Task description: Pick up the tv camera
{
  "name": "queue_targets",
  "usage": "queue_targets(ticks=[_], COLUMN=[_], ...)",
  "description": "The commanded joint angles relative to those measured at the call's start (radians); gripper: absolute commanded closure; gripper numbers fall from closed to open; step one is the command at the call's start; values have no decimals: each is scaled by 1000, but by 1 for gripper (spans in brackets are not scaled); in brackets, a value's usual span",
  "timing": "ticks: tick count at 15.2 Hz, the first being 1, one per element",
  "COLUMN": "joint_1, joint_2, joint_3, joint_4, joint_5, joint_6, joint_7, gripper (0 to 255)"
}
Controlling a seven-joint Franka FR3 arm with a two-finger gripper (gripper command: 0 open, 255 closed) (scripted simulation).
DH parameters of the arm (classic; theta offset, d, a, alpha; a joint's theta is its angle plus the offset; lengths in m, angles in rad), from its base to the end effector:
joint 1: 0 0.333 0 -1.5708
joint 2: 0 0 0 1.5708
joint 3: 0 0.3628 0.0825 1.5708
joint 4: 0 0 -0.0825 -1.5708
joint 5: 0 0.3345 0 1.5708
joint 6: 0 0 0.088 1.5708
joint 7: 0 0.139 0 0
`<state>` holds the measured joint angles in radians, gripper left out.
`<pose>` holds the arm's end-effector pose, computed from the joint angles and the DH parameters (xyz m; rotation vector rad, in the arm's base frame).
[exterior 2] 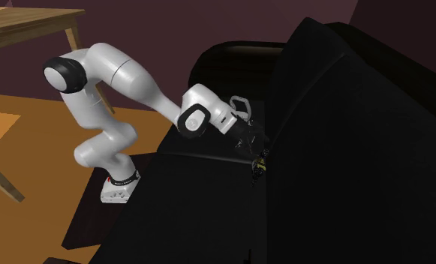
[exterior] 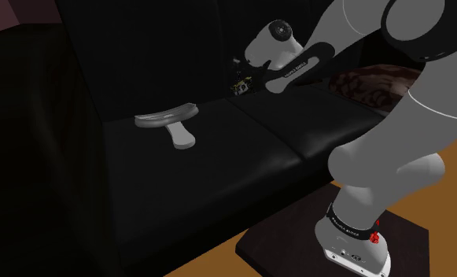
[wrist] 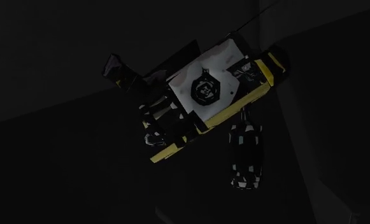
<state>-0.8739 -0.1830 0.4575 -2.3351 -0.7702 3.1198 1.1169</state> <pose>0.4832 -0.1334 0.5490 2.5057 -0.9662 1.3850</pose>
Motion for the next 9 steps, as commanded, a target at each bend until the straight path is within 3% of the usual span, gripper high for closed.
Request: queue_targets(ticks=[1,2,3,7,9], joint_1=[-50,-50,-49,-65,-7], joint_2=[10,10,11,20,10], joint_3=[42,41,39,61,7], joint_4=[3,3,3,19,7], joint_5=[-61,-62,-60,-77,-21], joint_6=[13,13,14,5,0], joint_7=[58,58,55,76,18], gripper=[0,0,255,255,255])
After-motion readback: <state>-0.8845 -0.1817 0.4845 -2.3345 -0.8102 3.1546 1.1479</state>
